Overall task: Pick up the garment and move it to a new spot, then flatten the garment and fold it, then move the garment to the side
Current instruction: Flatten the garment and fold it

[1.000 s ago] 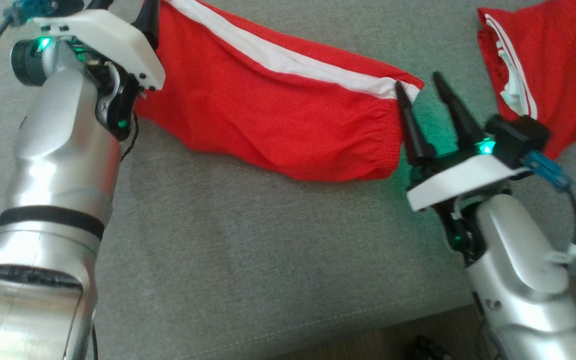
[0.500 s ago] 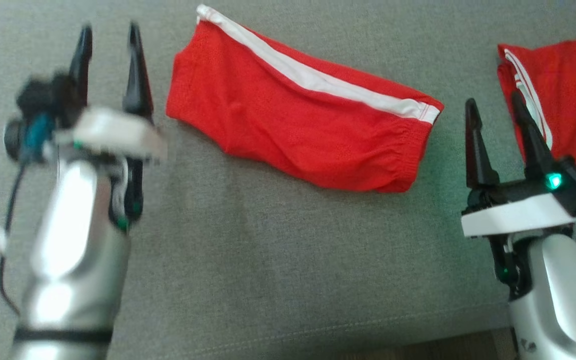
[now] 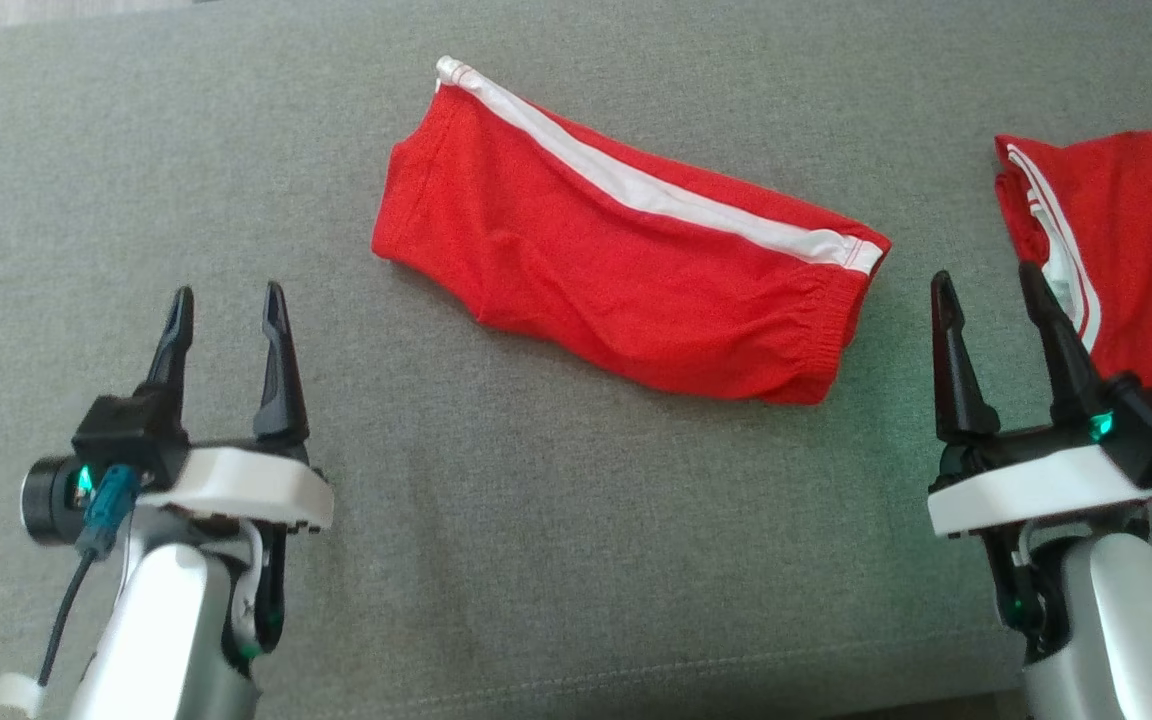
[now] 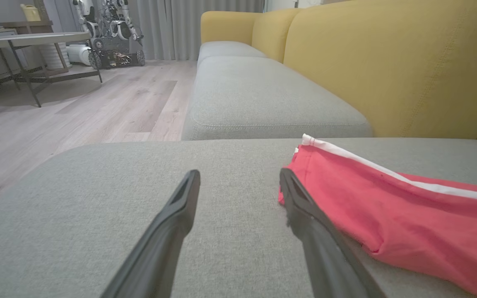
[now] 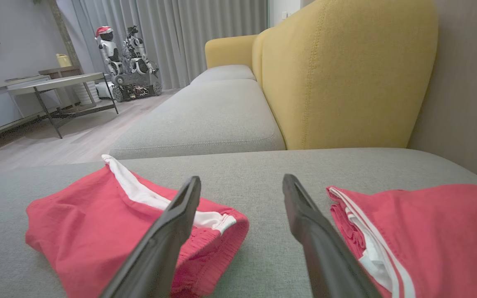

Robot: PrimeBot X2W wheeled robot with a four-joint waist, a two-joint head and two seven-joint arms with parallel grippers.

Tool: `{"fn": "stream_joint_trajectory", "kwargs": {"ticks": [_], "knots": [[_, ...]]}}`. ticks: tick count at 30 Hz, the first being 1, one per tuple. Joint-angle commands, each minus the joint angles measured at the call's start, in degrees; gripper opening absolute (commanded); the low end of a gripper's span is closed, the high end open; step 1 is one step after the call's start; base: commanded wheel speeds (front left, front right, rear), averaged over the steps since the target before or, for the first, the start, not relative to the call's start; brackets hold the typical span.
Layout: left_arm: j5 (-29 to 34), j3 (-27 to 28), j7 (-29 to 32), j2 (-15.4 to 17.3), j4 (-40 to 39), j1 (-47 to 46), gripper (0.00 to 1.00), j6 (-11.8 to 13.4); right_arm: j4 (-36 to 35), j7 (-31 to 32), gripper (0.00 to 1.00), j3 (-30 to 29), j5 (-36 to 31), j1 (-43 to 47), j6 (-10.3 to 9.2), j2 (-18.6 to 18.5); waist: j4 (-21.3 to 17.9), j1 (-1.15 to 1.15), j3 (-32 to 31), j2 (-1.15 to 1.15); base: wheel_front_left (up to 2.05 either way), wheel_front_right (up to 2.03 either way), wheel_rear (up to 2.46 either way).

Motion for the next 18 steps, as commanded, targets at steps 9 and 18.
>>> {"fn": "stream_joint_trajectory", "kwargs": {"ticks": [9,18], "knots": [[-0.1,1.9,1.4,2.4,-3.8,0.8,1.00,0.8,-3.0,1.0,1.00,2.1,-0.4,0.5,-0.05,0.1,0.4,0.00,-0.4,0.00,0.00,0.00,0.00],[-0.4,1.4,2.0,2.5,-4.3,0.6,1.00,1.0,-3.3,1.3,1.00,2.5,-0.2,0.3,-0.05,-0.3,0.8,0.00,0.0,0.00,0.00,0.00,0.00]]}}
